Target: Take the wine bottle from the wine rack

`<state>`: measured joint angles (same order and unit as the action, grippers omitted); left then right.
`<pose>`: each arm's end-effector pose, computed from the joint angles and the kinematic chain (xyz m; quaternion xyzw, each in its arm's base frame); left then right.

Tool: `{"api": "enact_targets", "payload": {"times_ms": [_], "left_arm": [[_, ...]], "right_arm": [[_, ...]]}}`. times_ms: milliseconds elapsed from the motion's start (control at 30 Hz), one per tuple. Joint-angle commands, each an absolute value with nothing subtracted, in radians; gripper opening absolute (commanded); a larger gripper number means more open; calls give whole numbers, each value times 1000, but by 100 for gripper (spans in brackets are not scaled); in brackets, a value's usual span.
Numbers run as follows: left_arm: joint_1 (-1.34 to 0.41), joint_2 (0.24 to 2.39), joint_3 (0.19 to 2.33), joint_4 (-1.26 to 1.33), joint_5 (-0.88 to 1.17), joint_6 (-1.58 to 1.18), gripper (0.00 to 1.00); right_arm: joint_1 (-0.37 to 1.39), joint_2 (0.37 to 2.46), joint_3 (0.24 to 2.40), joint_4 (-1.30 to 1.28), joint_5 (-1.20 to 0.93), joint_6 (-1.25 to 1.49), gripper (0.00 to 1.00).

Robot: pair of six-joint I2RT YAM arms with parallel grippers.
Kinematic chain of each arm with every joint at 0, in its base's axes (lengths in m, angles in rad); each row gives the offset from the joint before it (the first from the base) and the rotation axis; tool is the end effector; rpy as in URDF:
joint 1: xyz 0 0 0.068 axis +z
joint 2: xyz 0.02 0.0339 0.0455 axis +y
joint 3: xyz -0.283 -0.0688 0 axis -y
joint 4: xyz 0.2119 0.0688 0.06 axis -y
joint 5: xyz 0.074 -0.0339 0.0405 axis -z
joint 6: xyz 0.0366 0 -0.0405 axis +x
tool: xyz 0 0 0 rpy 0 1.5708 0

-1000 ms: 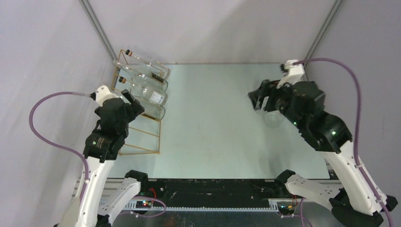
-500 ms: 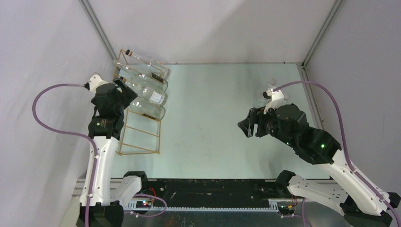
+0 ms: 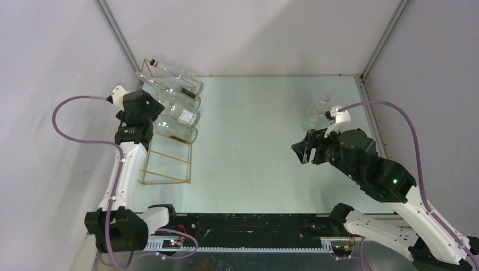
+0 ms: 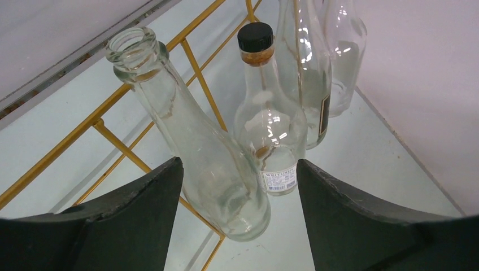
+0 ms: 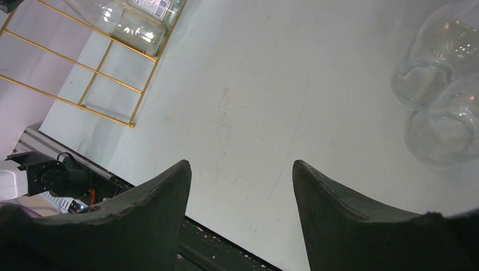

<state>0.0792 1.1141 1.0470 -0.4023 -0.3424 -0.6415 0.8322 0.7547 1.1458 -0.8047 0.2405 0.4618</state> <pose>0.2058 0.0287 0.3641 -0.3795 0.7543 -0.0036 0.5357 0.0651 0.0586 0.3996 -0.0886 0.8291 0.2471 0.4937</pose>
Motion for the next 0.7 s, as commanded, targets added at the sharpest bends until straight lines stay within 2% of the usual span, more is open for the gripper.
{"api": "enact_targets", "payload": {"times_ms": [0,667], "left_arm": [[93,1135,1079,-328,-397,-678,80],[150,1292,1055,-248,-395,-661,74]], "right_arm": [[837,734,1143,-803,287,463,69],[837,729,1112,-796,297,463,70]]}}
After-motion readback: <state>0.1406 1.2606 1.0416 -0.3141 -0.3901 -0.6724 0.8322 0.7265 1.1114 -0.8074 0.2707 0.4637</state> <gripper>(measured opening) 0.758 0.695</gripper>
